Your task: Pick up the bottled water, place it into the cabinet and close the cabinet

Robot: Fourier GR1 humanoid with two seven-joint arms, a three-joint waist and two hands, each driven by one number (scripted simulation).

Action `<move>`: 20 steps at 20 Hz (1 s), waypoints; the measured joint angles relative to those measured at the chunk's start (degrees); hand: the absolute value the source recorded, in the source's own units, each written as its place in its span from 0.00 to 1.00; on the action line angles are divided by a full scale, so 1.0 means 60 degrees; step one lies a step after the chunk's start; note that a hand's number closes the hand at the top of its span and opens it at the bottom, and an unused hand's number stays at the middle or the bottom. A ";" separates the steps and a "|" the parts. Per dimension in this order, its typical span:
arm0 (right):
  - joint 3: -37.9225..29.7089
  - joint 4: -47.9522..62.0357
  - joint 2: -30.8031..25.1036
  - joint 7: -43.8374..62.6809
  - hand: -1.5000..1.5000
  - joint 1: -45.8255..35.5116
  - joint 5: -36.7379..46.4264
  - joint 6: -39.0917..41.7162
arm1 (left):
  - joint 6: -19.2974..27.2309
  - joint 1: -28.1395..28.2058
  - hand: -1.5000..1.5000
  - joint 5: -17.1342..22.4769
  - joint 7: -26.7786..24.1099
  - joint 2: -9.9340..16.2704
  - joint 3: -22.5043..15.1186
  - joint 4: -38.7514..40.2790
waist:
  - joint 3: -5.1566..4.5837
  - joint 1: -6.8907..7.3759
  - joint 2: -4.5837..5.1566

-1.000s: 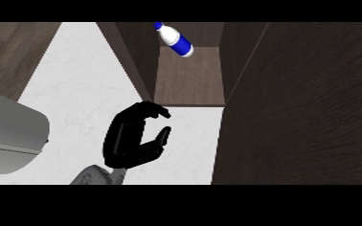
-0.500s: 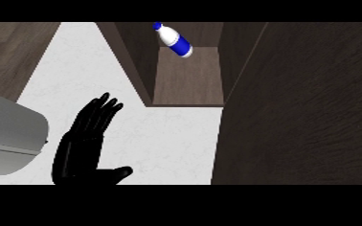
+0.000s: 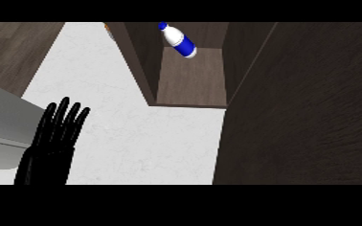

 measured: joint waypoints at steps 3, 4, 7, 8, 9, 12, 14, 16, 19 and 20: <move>0.0175 -0.0007 0.0002 0.0285 1.00 -0.0330 0.0030 -0.0289 | -0.0269 0.0246 0.00 0.0236 0.0016 0.0310 0.0325 -0.0169 | -0.0017 0.0122 0.0026; 0.0259 -0.0001 0.0050 0.0395 1.00 -0.0402 0.0035 -0.0418 | -0.0384 0.0357 0.00 0.0310 0.0019 0.0400 0.0388 -0.0240 | -0.0020 0.0162 0.0035; 0.0505 0.0031 0.0240 0.0648 1.00 -0.0453 0.0019 -0.0802 | -0.0747 0.0658 0.00 0.0539 -0.0014 0.0698 0.0696 -0.0336 | -0.0024 0.0254 0.0074; 0.0560 0.0045 0.0294 0.0709 1.00 -0.0480 0.0006 -0.0884 | -0.0840 0.0743 0.00 0.0607 0.0000 0.0779 0.0757 -0.0414 | -0.0022 0.0311 0.0091; 0.0611 0.0054 0.0327 0.0762 1.00 -0.0495 -0.0010 -0.0947 | -0.0950 0.0839 0.00 0.0675 -0.0016 0.0869 0.0855 -0.0453 | -0.0022 0.0371 0.0102; 0.0673 0.0082 0.0367 0.0902 1.00 -0.0693 -0.0063 -0.1013 | -0.1298 0.0983 0.00 0.0861 0.0010 0.1093 0.1048 -0.0461 | -0.0023 0.0522 0.0174; 0.0677 0.0093 0.0353 0.0988 1.00 -0.0852 -0.0102 -0.1007 | -0.1558 0.1091 0.00 0.0965 -0.0008 0.1244 0.1179 -0.0482 | -0.0030 0.0690 0.0214; 0.0676 0.0100 0.0344 0.1092 1.00 -0.1022 -0.0138 -0.0996 | -0.1776 0.1194 0.00 0.1078 -0.0001 0.1395 0.1323 -0.0481 | -0.0032 0.0819 0.0252; 0.0642 0.0095 0.0290 0.1293 1.00 -0.1359 -0.0193 -0.0924 | -0.2145 0.1276 0.00 0.1219 0.0000 0.1602 0.1497 -0.0464 | -0.0040 0.0983 0.0321; 0.0635 0.0096 0.0276 0.1356 1.00 -0.1460 -0.0212 -0.0901 | -0.2225 0.1286 0.00 0.1250 0.0010 0.1660 0.1535 -0.0506 | -0.0041 0.1042 0.0335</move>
